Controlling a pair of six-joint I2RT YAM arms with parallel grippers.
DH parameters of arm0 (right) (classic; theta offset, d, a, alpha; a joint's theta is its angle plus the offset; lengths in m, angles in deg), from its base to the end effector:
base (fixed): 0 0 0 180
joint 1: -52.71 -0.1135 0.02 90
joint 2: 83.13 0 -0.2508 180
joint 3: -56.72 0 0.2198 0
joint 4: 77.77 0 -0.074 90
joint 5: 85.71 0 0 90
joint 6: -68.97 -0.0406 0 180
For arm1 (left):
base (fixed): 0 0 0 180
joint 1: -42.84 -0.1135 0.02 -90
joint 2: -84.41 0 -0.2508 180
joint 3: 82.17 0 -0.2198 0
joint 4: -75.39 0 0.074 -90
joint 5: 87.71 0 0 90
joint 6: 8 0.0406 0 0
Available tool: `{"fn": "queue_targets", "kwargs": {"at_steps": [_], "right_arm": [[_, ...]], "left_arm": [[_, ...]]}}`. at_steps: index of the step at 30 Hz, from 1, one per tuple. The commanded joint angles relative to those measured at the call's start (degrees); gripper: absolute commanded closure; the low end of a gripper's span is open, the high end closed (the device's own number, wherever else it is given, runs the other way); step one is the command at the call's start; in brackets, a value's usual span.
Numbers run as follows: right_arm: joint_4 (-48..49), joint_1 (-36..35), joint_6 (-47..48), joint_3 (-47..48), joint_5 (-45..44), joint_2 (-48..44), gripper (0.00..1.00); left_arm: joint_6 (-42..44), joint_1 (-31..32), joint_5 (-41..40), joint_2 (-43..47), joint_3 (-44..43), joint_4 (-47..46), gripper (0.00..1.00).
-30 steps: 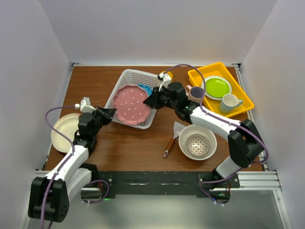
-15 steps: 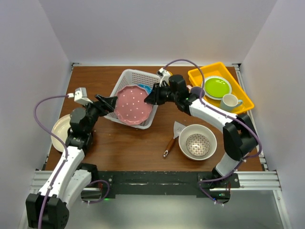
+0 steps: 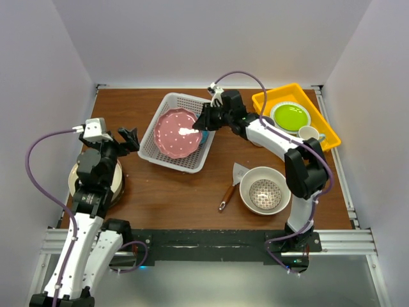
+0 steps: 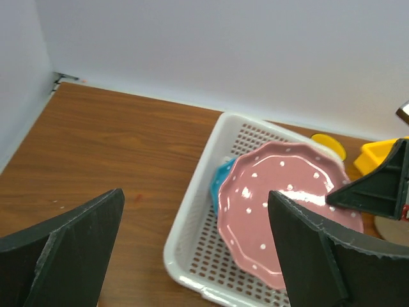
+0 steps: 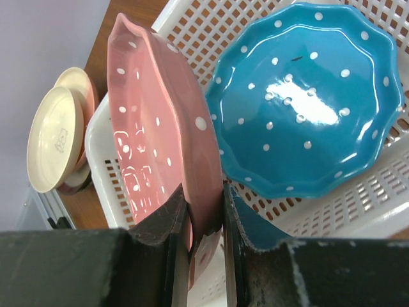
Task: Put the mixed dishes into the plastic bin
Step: Place the plate in the plastic bin.
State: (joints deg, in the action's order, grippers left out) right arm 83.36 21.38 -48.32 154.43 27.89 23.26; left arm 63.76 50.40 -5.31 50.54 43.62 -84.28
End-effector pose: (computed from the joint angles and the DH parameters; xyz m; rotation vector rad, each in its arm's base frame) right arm 0.3389 0.2253 0.2695 -0.3497 2.1501 1.0350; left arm 0.1317 -0.0121 0.3297 -0.2504 1.5560 -0.2493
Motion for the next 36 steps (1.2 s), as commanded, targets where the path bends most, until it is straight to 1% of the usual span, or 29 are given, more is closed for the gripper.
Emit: {"fn": "queue_targets", "kwargs": {"at_steps": [1,6,19,29,32,33,34,36], "right_arm": [[5.23,-0.22,-2.86,8.04,2.51,0.83,1.00],[3.82,-0.31,-2.24,11.47,1.02,4.17,1.00],[1.53,0.22,-1.19,17.71,-1.53,10.59,1.00],[-1.01,1.63,0.13,20.52,-6.27,13.67,1.00],[-2.94,1.62,0.31,22.01,-9.52,15.07,1.00],[-3.56,1.71,0.48,22.37,-11.01,15.77,0.96],[-3.74,1.63,0.48,22.55,-11.46,16.21,0.89],[-4.70,1.71,0.83,23.78,-12.34,17.44,0.85]], "left_arm": [[6.90,-0.08,-4.18,1.52,-1.45,4.38,0.00],[6.55,-0.08,-3.22,2.49,0.31,4.12,0.00],[5.94,-0.08,-2.07,2.14,0.84,4.03,0.00],[5.85,-0.08,-1.72,1.96,1.02,3.86,0.00],[5.85,-0.08,-1.63,1.96,1.10,3.86,0.00],[5.76,-0.08,-1.55,1.96,1.10,3.86,0.00],[5.76,-0.08,-1.55,1.88,1.10,3.95,0.00],[5.67,-0.08,-1.46,1.79,1.10,3.86,0.00]]}}
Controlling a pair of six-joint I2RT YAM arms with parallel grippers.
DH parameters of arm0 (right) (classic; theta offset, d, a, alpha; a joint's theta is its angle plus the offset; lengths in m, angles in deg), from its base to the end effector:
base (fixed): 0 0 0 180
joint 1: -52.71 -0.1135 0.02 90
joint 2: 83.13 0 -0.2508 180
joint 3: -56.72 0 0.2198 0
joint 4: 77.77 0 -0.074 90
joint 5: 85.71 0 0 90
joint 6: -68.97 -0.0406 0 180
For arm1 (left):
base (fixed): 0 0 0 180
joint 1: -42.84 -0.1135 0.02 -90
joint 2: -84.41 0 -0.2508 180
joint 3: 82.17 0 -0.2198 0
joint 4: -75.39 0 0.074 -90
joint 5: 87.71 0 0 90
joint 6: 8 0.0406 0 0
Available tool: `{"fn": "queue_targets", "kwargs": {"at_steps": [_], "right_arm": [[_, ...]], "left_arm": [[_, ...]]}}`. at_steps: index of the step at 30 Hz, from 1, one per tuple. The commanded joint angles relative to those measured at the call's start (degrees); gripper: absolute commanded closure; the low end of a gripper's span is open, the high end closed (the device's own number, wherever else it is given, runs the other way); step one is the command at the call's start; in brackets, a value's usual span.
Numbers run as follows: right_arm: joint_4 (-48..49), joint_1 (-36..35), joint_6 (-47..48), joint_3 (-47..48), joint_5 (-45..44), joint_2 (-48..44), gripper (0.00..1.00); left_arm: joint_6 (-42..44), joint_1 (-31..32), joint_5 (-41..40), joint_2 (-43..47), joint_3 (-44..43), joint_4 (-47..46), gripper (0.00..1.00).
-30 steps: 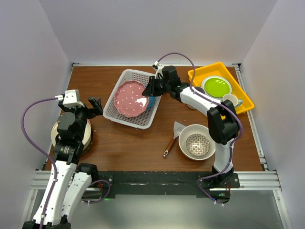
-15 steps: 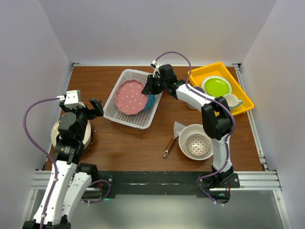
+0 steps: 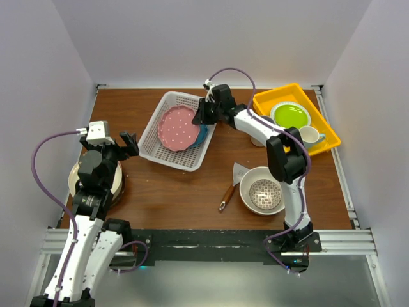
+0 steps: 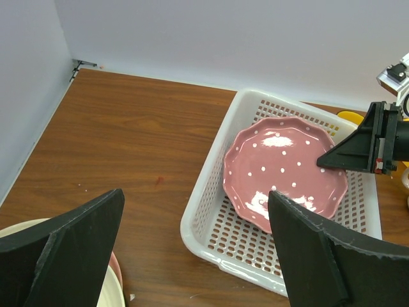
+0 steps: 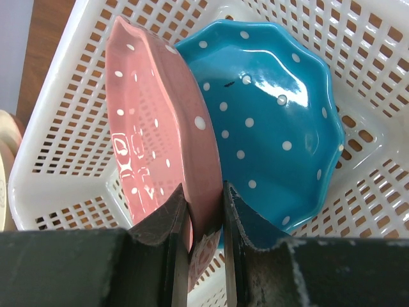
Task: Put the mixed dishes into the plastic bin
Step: Place the plate in the plastic bin.
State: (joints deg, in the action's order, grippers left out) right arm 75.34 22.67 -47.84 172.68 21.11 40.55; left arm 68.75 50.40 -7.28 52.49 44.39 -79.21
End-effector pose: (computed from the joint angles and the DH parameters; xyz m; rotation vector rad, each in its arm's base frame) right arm 0.4008 0.2453 0.2286 -0.2408 2.2710 0.8649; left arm 0.1252 -0.0098 0.3190 -0.2088 1.6261 -0.1413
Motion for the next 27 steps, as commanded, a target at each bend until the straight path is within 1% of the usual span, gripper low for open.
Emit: {"fn": "queue_targets", "kwargs": {"at_steps": [1,2,3,10,13,21,27], "right_arm": [[3.05,0.34,0.53,6.05,-6.35,0.51,0.84],[2.79,0.34,0.53,6.32,-7.06,0.77,0.82],[2.26,0.42,0.70,6.58,-7.67,0.95,0.79],[0.06,0.34,1.93,8.51,-11.63,3.23,0.70],[-0.55,0.34,2.37,8.78,-12.86,3.76,0.64],[-2.13,0.07,3.69,9.74,-15.67,4.99,0.63],[-2.58,-0.72,4.92,10.98,-15.85,4.91,0.63]], "left_arm": [[0.77,-0.08,0.51,-0.16,0.34,-1.21,0.00],[0.78,-0.08,0.42,-0.25,0.34,-1.21,0.00],[0.78,-0.08,0.51,-0.16,0.34,-1.13,0.00],[0.69,-0.08,0.60,-0.33,0.43,-1.04,0.00],[0.60,-0.08,0.69,-0.42,0.43,-1.21,0.00],[0.60,-0.08,0.95,-0.60,0.52,-1.21,0.00],[0.42,-0.08,1.74,-1.12,0.60,-1.39,0.00]]}}
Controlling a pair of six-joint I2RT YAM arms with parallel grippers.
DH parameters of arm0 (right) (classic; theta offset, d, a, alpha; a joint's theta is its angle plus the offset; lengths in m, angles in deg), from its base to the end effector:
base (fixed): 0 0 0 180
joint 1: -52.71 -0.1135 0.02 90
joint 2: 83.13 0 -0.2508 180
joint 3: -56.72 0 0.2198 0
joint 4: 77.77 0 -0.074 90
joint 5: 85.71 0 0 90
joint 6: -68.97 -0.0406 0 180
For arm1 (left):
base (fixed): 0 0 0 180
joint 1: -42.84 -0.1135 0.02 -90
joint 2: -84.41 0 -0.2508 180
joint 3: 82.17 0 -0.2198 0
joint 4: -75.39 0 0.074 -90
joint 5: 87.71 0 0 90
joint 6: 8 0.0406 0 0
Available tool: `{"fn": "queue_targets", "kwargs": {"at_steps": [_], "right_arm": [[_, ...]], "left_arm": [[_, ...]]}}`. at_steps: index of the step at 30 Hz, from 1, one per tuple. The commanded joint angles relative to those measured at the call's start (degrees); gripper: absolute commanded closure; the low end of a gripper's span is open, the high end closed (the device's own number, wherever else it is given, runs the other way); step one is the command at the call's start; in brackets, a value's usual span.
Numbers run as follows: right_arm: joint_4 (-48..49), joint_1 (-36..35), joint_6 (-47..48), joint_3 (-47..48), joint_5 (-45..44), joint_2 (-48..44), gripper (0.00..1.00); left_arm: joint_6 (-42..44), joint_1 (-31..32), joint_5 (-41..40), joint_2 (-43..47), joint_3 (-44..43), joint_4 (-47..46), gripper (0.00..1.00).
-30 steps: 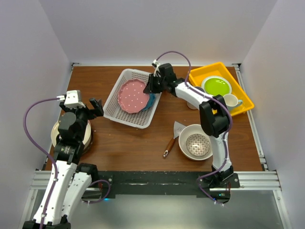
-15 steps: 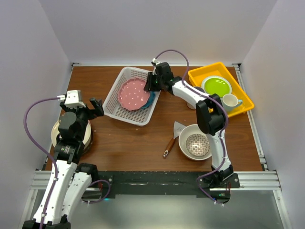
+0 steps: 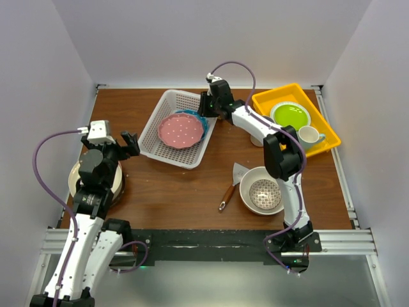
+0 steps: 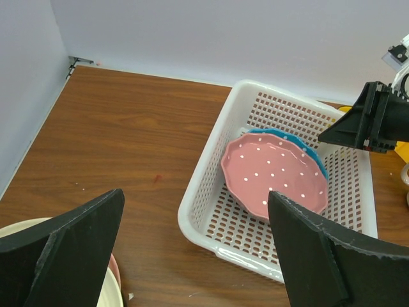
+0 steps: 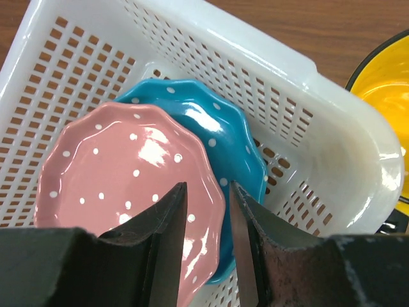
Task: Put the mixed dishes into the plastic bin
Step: Place the plate in the plastic bin.
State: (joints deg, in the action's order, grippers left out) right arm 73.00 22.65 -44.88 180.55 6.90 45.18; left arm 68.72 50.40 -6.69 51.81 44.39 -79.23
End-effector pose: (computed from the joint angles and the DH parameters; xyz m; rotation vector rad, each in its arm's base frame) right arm 0.4231 0.2470 0.2295 -0.1472 2.2137 0.5830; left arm 0.1276 -0.0105 0.3178 -0.2015 1.6388 -0.1479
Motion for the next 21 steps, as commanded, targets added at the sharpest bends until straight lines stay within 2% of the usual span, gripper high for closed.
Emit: {"fn": "queue_targets", "kwargs": {"at_steps": [1,6,11,15,18,19,21], "right_arm": [[-0.24,-0.87,2.41,3.28,-1.30,0.01,0.63],[-0.59,-1.58,8.37,3.20,5.80,-2.27,0.61],[-1.72,-1.66,19.98,1.27,26.60,-6.84,0.62],[-2.34,-1.66,26.21,-2.94,35.34,-11.67,0.64],[-2.87,-1.67,30.53,-7.32,38.68,-17.46,0.67],[-2.79,-1.75,32.02,-8.74,38.87,-19.22,0.69],[-1.82,-1.67,33.60,-13.21,39.40,-24.76,0.71]], "left_arm": [[0.45,-0.08,1.76,-0.62,0.60,-1.45,0.00],[-0.08,-0.17,6.41,-4.74,0.52,-1.81,0.00],[-1.31,-0.26,13.18,-12.55,-0.62,-1.89,0.00],[-2.80,-0.34,17.23,-18.10,-2.12,-1.98,0.02],[-4.30,-0.26,17.06,-23.37,-5.19,-0.32,0.21],[-4.65,-0.17,16.01,-26.69,-6.33,0.73,0.35],[-4.83,0.09,13.82,-30.14,-10.28,4.16,0.49]]}}
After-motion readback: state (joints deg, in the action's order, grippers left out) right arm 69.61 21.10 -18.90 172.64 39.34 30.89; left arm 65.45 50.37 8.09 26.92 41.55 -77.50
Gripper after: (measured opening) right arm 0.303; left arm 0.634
